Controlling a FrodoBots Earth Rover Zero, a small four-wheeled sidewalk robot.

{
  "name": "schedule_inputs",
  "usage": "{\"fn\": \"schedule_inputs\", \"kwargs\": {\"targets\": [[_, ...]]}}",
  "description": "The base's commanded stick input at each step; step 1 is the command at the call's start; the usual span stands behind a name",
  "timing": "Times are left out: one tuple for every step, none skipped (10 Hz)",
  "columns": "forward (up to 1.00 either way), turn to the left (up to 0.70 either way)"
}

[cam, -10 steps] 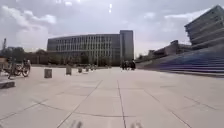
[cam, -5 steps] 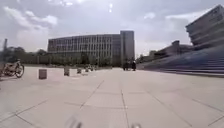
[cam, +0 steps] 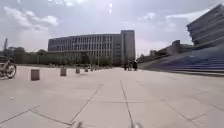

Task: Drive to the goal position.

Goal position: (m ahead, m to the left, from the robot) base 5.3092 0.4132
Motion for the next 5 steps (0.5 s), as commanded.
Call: {"fn": "schedule_inputs", "kwargs": {"targets": [[0.99,0.04],[0.99,0.04],[0.99,0.04],[0.99,0.04],[0.99,0.04]]}}
